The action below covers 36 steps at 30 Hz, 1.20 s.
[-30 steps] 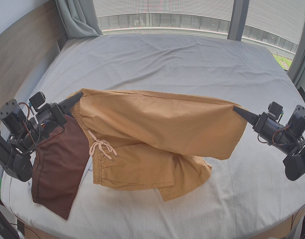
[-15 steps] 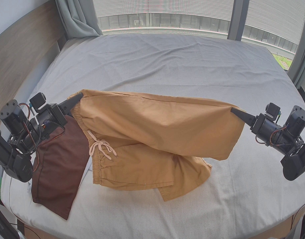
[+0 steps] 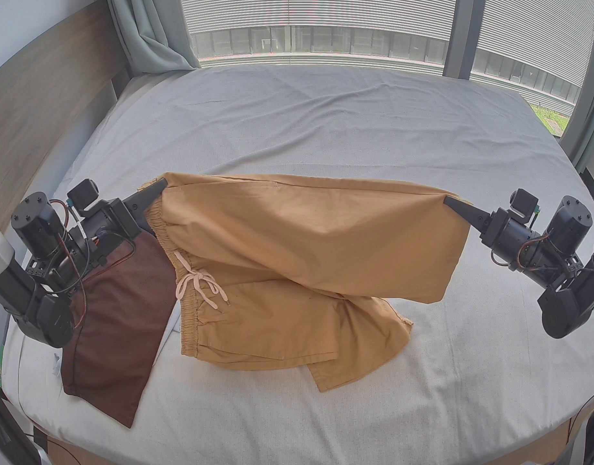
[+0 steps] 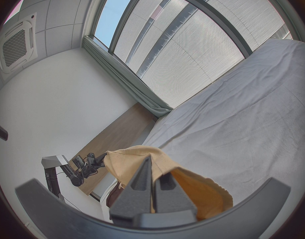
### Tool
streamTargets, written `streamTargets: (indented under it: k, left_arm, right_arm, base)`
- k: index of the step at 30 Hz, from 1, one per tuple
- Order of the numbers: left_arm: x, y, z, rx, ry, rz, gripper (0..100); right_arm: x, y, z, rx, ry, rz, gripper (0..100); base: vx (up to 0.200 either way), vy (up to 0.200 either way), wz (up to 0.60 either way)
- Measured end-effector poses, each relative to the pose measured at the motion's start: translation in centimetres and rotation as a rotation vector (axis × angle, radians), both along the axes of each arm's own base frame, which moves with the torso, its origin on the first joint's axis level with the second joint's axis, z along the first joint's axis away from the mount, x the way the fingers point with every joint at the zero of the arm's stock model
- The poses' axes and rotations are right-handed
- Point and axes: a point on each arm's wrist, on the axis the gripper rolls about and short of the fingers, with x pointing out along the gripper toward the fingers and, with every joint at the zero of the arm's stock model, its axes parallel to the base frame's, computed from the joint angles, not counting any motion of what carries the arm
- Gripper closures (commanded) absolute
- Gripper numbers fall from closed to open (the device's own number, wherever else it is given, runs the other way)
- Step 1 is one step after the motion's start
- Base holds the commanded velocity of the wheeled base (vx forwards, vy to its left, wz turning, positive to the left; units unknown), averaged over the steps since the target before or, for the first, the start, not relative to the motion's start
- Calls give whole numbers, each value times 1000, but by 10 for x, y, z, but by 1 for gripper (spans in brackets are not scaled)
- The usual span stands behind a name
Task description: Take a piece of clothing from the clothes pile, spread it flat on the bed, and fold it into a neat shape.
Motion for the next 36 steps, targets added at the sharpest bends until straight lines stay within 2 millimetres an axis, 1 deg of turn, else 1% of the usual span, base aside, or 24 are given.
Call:
streamTargets:
  k: [6,13,25,29,36]
  left_arm:
    - [12,-1,-4,-5,-2,9,100]
    - [28,-2,-12,-21,4,60,100]
    - [56,-7,-26,-35,6,88,100]
    - [67,-11,-33,-55,12,125,100]
    - [84,-17,-43,-84,20,128,100]
  right_arm:
    - [13,0,3,5,-29,-8,100]
    - [31,2,0,7,-48,-11,100]
    - [65,2,-16,9,-60,-21,100]
    - [77,2,-24,9,-63,-24,100]
    - [96,3,-33,18,-72,-23,100]
  base:
    - [0,0,0]
    - [0,0,0]
    - [0,0,0]
    - [0,0,0]
    - [0,0,0]
